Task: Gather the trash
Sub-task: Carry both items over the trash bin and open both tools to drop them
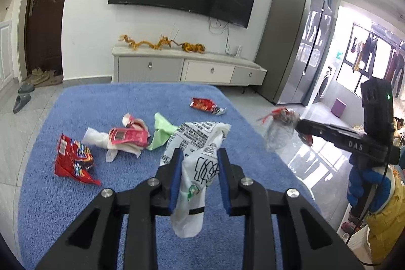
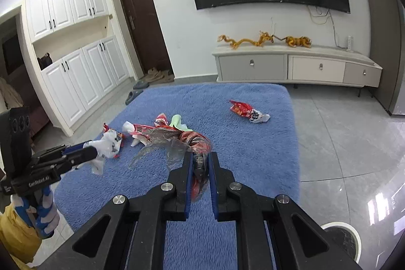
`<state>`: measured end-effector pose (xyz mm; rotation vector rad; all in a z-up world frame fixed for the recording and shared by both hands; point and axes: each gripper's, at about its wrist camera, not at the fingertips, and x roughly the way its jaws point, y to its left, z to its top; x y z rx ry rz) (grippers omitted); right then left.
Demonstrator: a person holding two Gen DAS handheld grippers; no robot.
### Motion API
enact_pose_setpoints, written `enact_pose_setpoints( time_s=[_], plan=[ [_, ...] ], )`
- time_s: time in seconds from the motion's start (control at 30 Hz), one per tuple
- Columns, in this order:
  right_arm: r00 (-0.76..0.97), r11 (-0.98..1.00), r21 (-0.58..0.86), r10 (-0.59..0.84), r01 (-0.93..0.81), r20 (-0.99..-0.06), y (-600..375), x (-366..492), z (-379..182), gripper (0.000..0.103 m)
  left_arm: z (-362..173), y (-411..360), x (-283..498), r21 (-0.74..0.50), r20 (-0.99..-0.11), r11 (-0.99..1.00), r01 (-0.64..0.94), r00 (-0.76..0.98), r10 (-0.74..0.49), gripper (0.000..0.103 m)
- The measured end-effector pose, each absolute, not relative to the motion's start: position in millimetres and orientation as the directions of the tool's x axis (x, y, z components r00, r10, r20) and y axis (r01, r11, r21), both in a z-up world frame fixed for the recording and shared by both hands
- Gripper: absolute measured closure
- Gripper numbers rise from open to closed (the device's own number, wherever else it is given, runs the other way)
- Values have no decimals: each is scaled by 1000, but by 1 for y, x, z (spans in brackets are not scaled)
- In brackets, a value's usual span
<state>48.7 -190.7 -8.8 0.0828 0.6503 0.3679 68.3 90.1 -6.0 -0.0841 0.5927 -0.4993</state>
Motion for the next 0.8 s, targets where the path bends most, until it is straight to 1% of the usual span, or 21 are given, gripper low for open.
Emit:
enact_pose_setpoints(
  time_s=[0.27, 0.47, 0.6, 0.8],
  plan=[
    [802, 950, 210, 308, -231, -512, -234, 9, 9, 91, 27, 59, 54, -199, -471, 849, 489, 712, -520, 78],
    [854, 974, 196, 199, -116, -481, -285, -27, 16, 91, 45, 10, 48, -174, -459, 807, 564, 679, -574, 78],
    [872, 981, 195, 115, -23, -476, -320, -48, 13, 91, 49, -35, 47, -167, -476, 766, 620, 630, -614, 78],
    [867, 967, 223, 4, 124, -499, -375, -73, -11, 91, 41, -123, 45, -149, -535, 681, 717, 521, -665, 78]
  ],
)
